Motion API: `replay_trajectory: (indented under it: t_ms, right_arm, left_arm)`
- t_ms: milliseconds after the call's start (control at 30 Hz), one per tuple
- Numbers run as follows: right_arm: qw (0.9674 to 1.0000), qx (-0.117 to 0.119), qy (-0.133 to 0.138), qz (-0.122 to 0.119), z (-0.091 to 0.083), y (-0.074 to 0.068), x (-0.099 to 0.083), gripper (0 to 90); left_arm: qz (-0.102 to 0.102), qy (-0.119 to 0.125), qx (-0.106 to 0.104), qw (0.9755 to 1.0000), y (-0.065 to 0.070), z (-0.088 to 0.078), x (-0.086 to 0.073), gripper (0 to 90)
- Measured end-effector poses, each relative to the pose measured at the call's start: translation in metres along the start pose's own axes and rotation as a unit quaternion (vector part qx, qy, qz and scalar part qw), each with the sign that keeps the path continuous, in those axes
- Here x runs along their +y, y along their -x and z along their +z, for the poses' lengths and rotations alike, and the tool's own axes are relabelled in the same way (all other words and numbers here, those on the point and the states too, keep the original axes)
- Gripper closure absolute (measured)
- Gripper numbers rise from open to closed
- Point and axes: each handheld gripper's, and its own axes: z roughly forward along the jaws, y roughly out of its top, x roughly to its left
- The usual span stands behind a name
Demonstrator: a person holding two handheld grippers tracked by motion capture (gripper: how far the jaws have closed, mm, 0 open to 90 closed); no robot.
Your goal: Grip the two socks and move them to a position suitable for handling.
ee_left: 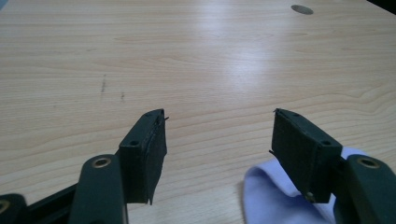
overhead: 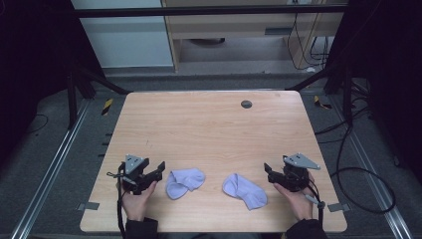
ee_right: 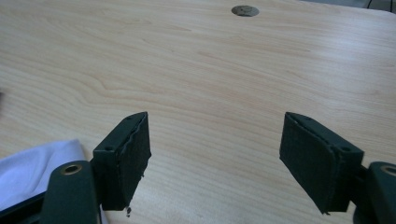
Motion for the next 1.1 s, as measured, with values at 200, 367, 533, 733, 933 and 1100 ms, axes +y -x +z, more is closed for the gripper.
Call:
replay_trajectory:
  t_ms: [200,367,533,733,933,1100]
  right_arm:
    - [0.9999,0.013,-0.007,-0.004,-0.009,-0.001,-0.003,28.5]
    - [0.9995,0.028,-0.010,-0.009,-0.016,-0.008,-0.003,30.4]
    - [0.9982,0.057,-0.012,-0.013,-0.024,-0.016,-0.004,34.2]
    - [0.9958,0.081,-0.030,-0.030,-0.030,-0.026,-0.007,36.6]
    - [0.9931,0.103,-0.035,-0.044,-0.035,-0.039,-0.007,39.8]
    - [0.9911,0.115,-0.043,-0.050,-0.036,-0.047,-0.010,43.4]
  left_arm:
    - [0.010,0.006,-0.022,0.9997,0.024,0.000,0.000,38.5]
    - [0.032,0.001,-0.035,0.9989,0.043,0.002,0.000,39.8]
    - [0.030,0.002,-0.061,0.9977,0.063,0.004,0.002,42.2]
    - [0.048,0.000,-0.088,0.9949,0.089,0.008,0.006,46.6]
    - [0.069,-0.011,-0.100,0.9925,0.112,0.014,0.003,48.6]
    - [0.083,-0.021,-0.107,0.9905,0.125,0.019,0.000,49.8]
